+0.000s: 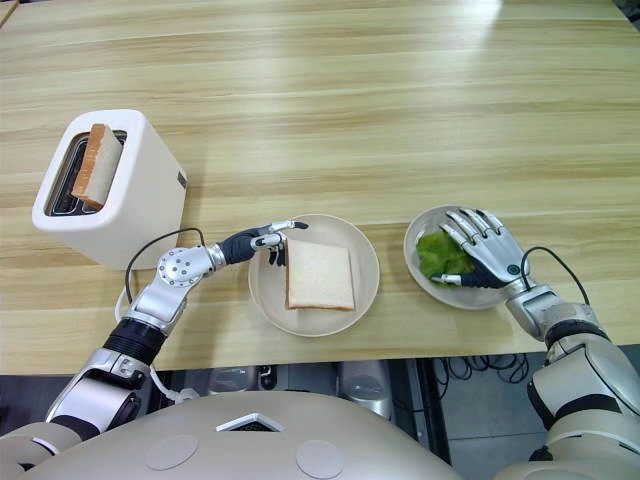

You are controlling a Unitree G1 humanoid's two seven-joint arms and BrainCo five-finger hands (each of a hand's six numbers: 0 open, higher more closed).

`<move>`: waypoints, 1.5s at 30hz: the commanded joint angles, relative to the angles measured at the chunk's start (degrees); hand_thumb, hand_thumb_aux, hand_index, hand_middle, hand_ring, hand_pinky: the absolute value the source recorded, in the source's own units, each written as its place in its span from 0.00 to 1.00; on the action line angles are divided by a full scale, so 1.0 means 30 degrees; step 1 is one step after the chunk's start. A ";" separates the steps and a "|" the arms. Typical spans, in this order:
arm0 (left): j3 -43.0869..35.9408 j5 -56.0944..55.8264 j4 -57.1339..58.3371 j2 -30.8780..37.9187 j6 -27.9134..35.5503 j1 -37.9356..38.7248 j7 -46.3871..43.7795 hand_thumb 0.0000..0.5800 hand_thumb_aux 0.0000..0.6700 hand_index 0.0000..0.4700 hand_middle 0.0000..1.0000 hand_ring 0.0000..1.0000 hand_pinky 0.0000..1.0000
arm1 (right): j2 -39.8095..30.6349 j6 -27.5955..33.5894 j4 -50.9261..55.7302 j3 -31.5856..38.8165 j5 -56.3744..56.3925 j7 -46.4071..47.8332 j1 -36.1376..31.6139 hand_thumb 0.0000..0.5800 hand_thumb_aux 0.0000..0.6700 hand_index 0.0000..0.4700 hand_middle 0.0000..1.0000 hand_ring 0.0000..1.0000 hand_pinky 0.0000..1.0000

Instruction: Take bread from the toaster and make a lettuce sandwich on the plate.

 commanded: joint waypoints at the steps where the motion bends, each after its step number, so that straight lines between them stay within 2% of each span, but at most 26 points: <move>1: 0.0184 0.0749 0.0392 0.0439 -0.0099 -0.0056 0.0698 0.00 0.00 0.00 0.00 0.00 0.00 | 0.0240 -0.0005 0.0189 0.0635 0.0134 0.0010 0.0056 1.00 1.00 0.98 0.00 0.00 0.00; 18: 0.0181 0.0811 0.0230 0.0835 -0.0523 -0.0270 0.0861 0.00 0.00 0.00 0.00 0.00 0.00 | 0.0360 -0.0840 -0.0220 0.0947 0.1106 -0.0971 -0.0646 1.00 1.00 0.98 0.00 0.00 0.00; 19: 0.0210 0.0791 0.0287 0.0788 -0.0534 -0.0287 0.0888 0.00 0.00 0.00 0.00 0.00 0.00 | 0.0351 -0.0975 -0.0199 0.0855 0.1226 -0.0999 -0.0700 1.00 1.00 0.98 0.08 0.08 0.08; 20: 0.0229 0.0791 0.0335 0.0751 -0.0547 -0.0304 0.0908 0.00 0.00 0.00 0.00 0.00 0.00 | 0.0313 -0.1169 -0.0222 0.0715 0.1393 -0.1056 -0.0763 1.00 1.00 0.98 0.22 0.22 0.22; 21: 0.0236 0.0824 0.0367 0.0729 -0.0579 -0.0323 0.0939 0.00 0.00 0.00 0.00 0.00 0.00 | 0.0260 -0.1411 -0.0264 0.0556 0.1587 -0.1136 -0.0821 1.00 1.00 0.98 0.90 0.90 0.90; 23: 0.0246 0.0863 0.0450 0.0660 -0.0624 -0.0358 0.0997 0.00 0.00 0.00 0.00 0.00 0.00 | 0.0134 -0.1924 -0.0344 0.0235 0.2083 -0.1160 -0.0976 1.00 1.00 0.98 0.90 0.90 0.90; 24: 0.0232 0.0888 0.0495 0.0611 -0.0650 -0.0360 0.1032 0.00 0.00 0.00 0.00 0.00 0.00 | 0.0078 -0.2394 -0.0331 -0.0016 0.2498 -0.0957 -0.1038 1.00 1.00 0.98 1.00 1.00 1.00; 28: 0.0186 0.0960 0.0747 0.0457 -0.0807 -0.0317 0.1184 0.00 0.00 0.00 0.00 0.00 0.00 | -0.0199 -0.3625 -0.0675 -0.0758 0.3510 -0.0675 -0.1372 1.00 1.00 0.98 1.00 1.00 1.00; 34: 0.0516 0.0608 0.0776 0.0362 -0.0964 -0.0181 0.1437 0.00 0.00 0.00 0.00 0.00 0.00 | -0.0822 -0.4266 -0.3052 -0.1186 0.3410 -0.1185 -0.1989 1.00 1.00 0.98 1.00 1.00 1.00; 39: 0.0896 0.0247 0.0314 0.0415 -0.1031 0.0016 0.1668 0.00 0.00 0.00 0.00 0.00 0.00 | -0.1061 -0.4332 -0.7406 -0.1383 0.2890 -0.0316 -0.2039 1.00 1.00 0.98 1.00 1.00 1.00; 45: 0.2086 -0.0663 -0.1957 0.0512 -0.0816 0.0649 0.2275 0.00 0.00 0.00 0.00 0.00 0.00 | 0.0005 -0.4335 -1.3473 -0.1442 0.2509 0.2882 -0.1653 1.00 1.00 0.98 1.00 1.00 1.00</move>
